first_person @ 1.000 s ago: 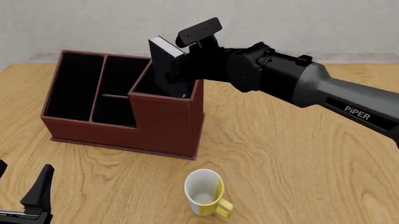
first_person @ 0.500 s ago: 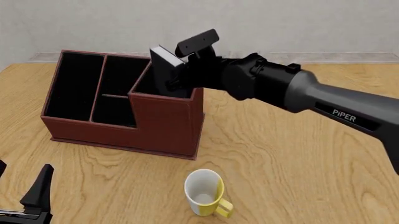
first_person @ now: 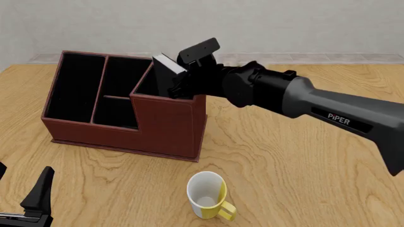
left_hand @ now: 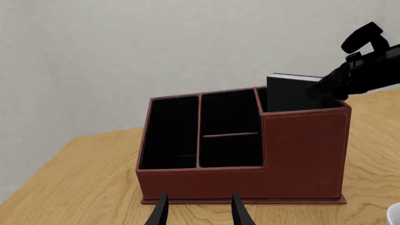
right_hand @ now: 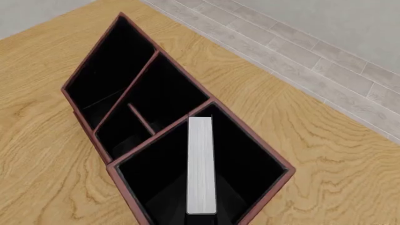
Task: Pick up the book and place it in the right compartment of the caddy.
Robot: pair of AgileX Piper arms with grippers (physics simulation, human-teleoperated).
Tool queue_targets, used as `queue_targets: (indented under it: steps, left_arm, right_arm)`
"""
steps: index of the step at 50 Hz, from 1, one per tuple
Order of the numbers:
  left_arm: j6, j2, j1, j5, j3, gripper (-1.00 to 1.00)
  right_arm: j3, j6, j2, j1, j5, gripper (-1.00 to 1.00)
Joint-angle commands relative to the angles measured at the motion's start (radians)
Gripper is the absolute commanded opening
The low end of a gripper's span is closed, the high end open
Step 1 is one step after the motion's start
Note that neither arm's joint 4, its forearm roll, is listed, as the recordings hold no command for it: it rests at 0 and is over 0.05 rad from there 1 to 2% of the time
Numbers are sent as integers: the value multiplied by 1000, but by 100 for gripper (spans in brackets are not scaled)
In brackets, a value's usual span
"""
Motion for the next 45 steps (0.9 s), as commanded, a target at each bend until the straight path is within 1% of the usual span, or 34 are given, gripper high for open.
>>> queue_targets:
  steps: [1,9,10,36,45]
  left_arm:
    - [0,0,1,1,0,100]
    - [0,0,1,1,0,100]
    - [0,0,1,1,0,100]
    - [-2,0,-2,-2,0,100]
    - [-1,0,-8,-6,0,100]
  right_arm:
    - [-7,26,-1,1,-12,-100]
    - [-13,28,-2,-3,-10,-100]
    - [-13,28,-2,-3,-10,100]
    - [-40,31,-6,-2,17,100]
    - [-67,37,-78,2,61,100]
